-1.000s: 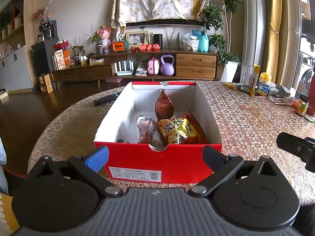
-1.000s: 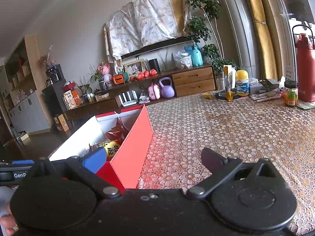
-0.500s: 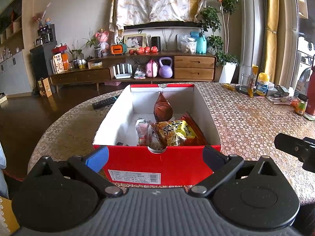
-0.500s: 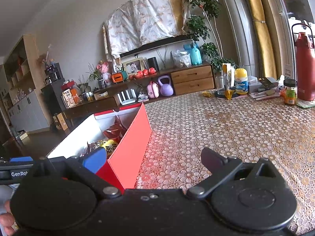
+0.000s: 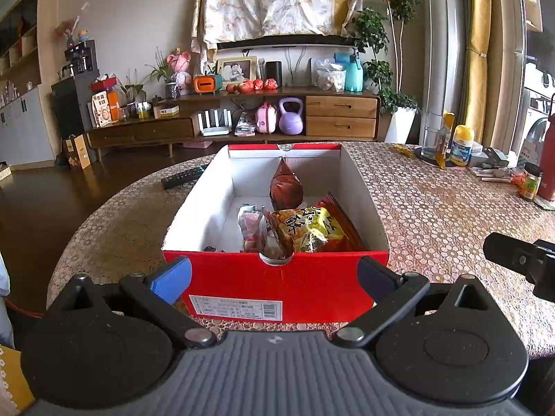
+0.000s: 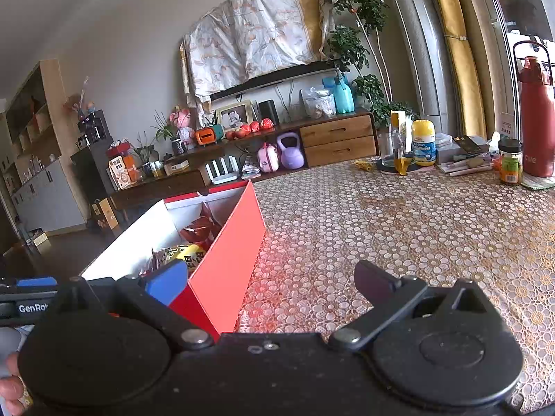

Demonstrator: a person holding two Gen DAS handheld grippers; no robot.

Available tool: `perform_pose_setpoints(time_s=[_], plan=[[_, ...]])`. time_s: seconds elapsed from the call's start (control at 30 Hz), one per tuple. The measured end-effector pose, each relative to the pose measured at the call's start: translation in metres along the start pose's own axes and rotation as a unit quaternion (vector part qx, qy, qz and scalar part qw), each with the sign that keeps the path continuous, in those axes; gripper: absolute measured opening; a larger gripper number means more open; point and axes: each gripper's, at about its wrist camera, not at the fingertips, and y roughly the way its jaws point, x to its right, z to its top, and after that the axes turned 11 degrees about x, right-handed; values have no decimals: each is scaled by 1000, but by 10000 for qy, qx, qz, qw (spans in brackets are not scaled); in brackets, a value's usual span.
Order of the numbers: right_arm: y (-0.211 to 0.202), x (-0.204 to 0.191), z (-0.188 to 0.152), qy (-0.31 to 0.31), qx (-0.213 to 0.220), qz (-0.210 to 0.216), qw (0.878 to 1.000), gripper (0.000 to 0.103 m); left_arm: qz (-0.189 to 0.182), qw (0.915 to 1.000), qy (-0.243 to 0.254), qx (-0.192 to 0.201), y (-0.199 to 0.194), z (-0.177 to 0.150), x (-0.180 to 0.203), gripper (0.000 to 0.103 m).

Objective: Organize snacks

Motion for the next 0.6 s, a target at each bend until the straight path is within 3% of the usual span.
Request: perform_pose_setpoints(time_s=[0.6], plan=[[0, 4, -2, 1, -8, -29, 10000, 103, 17, 10000, -12, 1, 1, -3, -1, 102]])
